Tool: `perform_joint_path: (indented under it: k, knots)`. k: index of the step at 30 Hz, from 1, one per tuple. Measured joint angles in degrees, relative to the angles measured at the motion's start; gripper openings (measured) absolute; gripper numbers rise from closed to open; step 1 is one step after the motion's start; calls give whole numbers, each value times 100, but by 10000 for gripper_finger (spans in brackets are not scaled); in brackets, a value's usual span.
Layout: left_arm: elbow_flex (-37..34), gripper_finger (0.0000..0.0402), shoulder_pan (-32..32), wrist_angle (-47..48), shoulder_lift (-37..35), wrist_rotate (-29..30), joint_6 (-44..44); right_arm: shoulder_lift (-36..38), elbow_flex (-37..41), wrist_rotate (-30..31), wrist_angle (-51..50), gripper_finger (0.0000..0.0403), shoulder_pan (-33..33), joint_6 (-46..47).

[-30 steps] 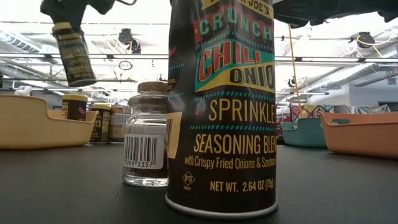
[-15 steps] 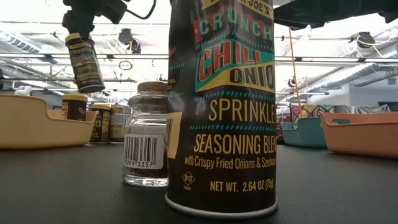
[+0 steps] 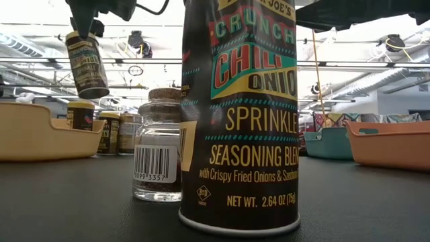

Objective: Sort spices by type
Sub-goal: Put the yellow seasoning can into the yellow bin

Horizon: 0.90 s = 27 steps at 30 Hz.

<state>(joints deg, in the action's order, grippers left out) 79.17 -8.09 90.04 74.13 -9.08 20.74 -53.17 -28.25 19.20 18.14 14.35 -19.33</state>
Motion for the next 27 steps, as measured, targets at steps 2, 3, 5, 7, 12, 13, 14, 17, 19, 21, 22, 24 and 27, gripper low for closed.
perform_joint_path:
  k: [2,3,5,7,12,13,14,17,19,21,22,24,27]
  knots:
    - [-66,218,116,-4,-4,-12,109,0,0,2,-61,150,-2,4]
    - [-142,218,178,-9,-22,-13,123,0,0,2,-95,150,-2,4]
    - [-384,218,306,-8,-78,-13,134,0,0,2,-178,150,-2,19]
    - [-710,218,409,4,-92,-13,94,0,0,3,-276,150,-2,49]
    - [-1236,218,447,3,-106,28,-124,0,0,23,-422,150,-15,61]
    - [-1304,218,447,7,-104,77,-160,-2,0,24,-421,150,-27,61]
    - [-1354,218,447,3,-97,125,-175,-2,0,24,-408,150,-48,61]
    - [-1455,218,411,-2,-114,265,-309,-2,0,26,-327,150,-129,33]
    - [-1564,218,357,-5,-113,354,-367,-2,0,26,-290,150,-190,14]
    - [-1694,218,281,-6,-109,367,-457,-2,0,26,-285,150,-250,15]
    - [-1768,218,250,-2,-113,369,-462,-2,0,25,-287,150,-278,17]
    - [-1914,218,186,-1,-111,371,-485,-2,0,26,-292,150,-284,51]
    - [-2106,218,84,8,-111,378,-559,-2,0,24,-296,150,-289,59]
